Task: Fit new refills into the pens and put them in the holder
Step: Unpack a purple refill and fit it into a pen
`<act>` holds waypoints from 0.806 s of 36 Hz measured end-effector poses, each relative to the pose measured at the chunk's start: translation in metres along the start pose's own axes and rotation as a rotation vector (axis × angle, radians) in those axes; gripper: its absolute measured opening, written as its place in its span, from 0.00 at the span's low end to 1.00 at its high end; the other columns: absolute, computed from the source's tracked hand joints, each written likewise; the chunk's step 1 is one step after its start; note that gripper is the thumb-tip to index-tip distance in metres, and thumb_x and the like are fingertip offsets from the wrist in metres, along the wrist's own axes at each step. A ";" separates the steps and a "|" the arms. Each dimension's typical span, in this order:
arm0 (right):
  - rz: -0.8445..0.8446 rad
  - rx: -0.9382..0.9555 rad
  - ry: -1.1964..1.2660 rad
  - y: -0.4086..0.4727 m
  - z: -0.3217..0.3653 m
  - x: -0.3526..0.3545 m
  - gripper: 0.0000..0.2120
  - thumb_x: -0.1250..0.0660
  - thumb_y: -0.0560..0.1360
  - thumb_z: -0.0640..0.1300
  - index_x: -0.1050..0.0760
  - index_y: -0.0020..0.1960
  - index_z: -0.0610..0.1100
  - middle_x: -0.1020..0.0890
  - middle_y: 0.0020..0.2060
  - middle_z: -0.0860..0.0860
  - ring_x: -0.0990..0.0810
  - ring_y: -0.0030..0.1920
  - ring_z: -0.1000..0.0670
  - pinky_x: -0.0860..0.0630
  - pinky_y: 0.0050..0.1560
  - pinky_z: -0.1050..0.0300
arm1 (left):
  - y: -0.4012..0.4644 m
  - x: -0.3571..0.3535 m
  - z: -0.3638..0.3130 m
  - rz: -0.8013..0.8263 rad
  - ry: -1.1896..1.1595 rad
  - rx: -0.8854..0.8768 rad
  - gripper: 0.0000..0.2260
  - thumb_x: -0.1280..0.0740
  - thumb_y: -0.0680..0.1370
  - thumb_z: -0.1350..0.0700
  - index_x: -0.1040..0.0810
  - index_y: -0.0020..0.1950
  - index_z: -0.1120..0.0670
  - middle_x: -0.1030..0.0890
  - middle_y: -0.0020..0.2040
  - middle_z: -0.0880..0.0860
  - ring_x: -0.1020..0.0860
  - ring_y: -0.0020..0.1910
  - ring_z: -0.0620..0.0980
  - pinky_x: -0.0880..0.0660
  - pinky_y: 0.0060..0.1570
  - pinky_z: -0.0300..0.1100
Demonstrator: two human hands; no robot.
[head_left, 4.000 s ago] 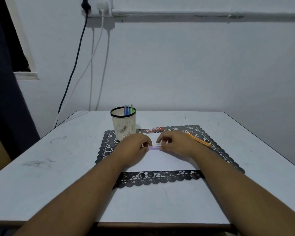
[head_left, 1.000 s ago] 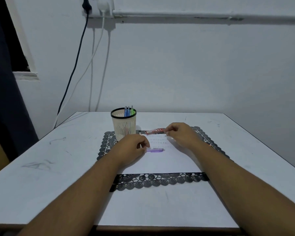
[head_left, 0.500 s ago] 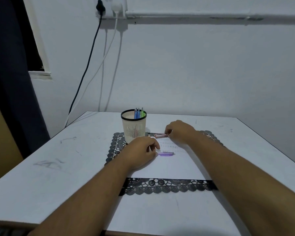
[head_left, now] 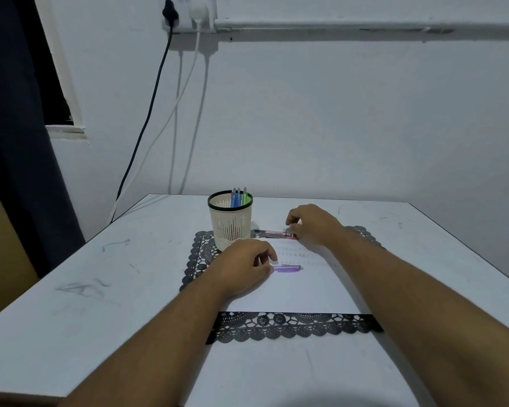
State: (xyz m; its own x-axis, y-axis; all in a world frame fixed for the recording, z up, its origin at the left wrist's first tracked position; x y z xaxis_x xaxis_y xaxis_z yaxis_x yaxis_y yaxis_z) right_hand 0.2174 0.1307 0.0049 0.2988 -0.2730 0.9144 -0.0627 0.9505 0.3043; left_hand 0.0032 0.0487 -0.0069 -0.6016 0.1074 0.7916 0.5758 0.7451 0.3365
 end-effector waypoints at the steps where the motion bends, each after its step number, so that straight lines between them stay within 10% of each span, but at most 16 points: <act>1: -0.011 -0.004 -0.017 0.001 -0.002 -0.001 0.05 0.31 0.79 0.48 0.19 0.54 0.53 0.19 0.53 0.57 0.23 0.56 0.52 0.24 0.53 0.51 | 0.000 0.000 0.000 0.000 -0.003 0.003 0.05 0.29 0.77 0.56 0.16 0.53 0.49 0.19 0.43 0.44 0.22 0.42 0.44 0.21 0.45 0.46; 29: 0.305 -0.187 -0.019 0.028 0.026 -0.021 0.12 0.32 0.78 0.43 0.19 0.60 0.41 0.16 0.55 0.43 0.19 0.52 0.43 0.21 0.60 0.46 | 0.000 -0.003 -0.001 0.004 0.036 -0.008 0.06 0.29 0.77 0.55 0.16 0.54 0.49 0.20 0.44 0.43 0.22 0.43 0.42 0.23 0.44 0.41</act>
State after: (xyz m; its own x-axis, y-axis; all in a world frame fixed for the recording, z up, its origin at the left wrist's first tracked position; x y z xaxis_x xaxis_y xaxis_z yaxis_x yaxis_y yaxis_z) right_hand 0.1842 0.1594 0.0012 0.2753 0.0268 0.9610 0.0296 0.9989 -0.0363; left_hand 0.0062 0.0478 -0.0087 -0.5794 0.0864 0.8104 0.5824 0.7395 0.3376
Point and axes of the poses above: each hand's wrist, its own y-axis towards the middle knuckle, its own x-axis out of the back of the hand, z = x × y, the point moved 5 cm from there along y, towards the middle knuckle
